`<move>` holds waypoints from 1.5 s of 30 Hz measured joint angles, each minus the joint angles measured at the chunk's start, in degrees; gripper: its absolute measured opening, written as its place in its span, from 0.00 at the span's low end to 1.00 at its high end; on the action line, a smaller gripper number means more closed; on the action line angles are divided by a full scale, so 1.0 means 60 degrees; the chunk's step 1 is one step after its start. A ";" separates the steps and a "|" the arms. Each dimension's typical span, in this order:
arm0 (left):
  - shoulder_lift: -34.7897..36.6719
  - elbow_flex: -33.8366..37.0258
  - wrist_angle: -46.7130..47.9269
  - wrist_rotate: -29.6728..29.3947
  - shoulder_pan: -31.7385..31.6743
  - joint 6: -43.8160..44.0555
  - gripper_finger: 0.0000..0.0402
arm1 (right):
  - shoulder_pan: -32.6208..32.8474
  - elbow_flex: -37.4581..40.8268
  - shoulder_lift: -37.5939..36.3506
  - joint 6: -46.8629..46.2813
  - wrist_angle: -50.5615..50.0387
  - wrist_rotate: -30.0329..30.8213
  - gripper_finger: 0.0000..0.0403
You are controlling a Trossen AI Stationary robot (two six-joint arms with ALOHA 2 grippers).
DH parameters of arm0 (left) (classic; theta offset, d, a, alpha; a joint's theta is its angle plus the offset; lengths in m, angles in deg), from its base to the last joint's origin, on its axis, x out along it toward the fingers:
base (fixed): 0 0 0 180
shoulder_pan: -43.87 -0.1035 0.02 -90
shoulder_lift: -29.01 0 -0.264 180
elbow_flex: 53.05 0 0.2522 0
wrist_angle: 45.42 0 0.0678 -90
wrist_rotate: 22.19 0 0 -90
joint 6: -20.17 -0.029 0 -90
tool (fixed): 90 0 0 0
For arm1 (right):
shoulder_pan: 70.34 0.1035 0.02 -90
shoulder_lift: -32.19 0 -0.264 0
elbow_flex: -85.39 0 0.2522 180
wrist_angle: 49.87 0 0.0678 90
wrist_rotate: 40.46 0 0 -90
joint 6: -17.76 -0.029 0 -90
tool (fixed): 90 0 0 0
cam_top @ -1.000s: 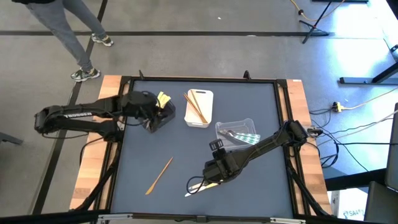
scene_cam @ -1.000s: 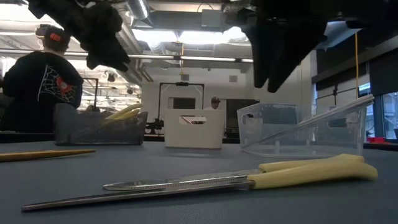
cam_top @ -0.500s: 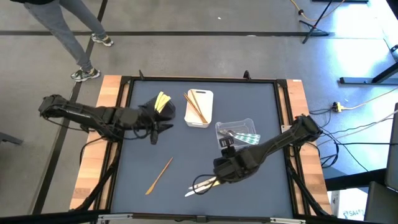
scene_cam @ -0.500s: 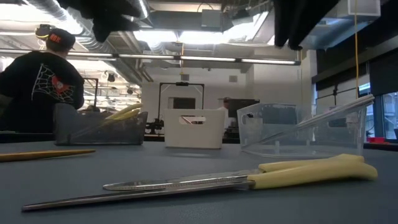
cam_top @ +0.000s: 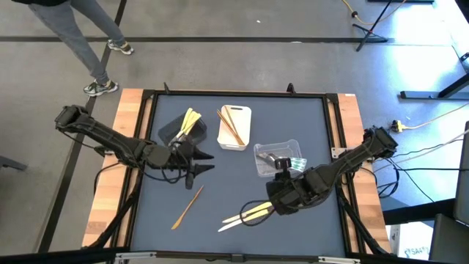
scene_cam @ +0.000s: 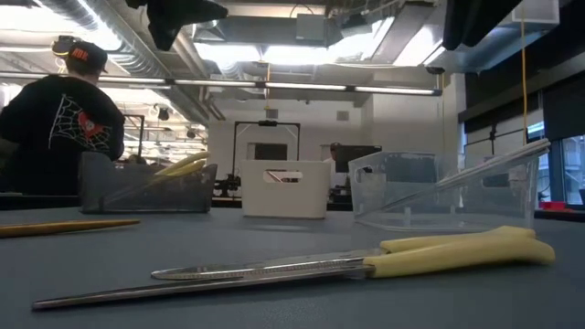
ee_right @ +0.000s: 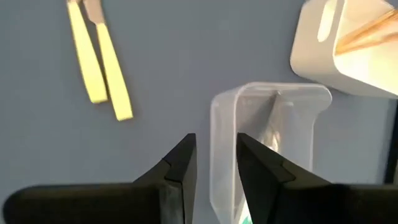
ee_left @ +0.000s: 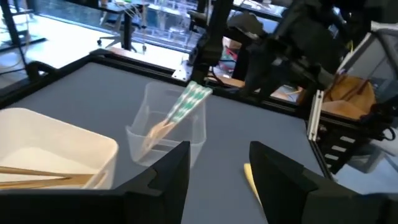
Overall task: Sort silverware by color (type)
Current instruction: Put the yellow knife into the black bin
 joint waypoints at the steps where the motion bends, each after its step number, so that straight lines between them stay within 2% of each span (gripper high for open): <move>1: -0.0180 0.0000 -0.0206 -0.0007 0.0065 0.0000 0.40 | 0.0047 0.0156 -0.0102 -0.0008 0.0213 -0.0005 0.25; 10: -0.1528 0.0000 -0.1715 0.0000 0.0456 0.0021 0.40 | 0.0310 0.1470 -0.0459 -0.0398 0.1816 -0.0626 0.25; 19: -0.1991 0.0000 -0.1999 0.0066 0.0557 0.0363 0.40 | 0.0294 0.3346 -0.0464 -0.0415 0.4868 -0.1903 0.25; 35: -0.1993 0.0000 -0.1984 0.0073 0.0553 0.0521 0.40 | 0.0306 0.5818 -0.0440 -0.0404 0.8416 -0.1913 0.25; 45: -0.1993 0.0000 -0.1945 0.0051 0.0553 0.0535 0.40 | 0.0306 0.6133 -0.0199 -0.0397 0.9241 -0.1613 0.25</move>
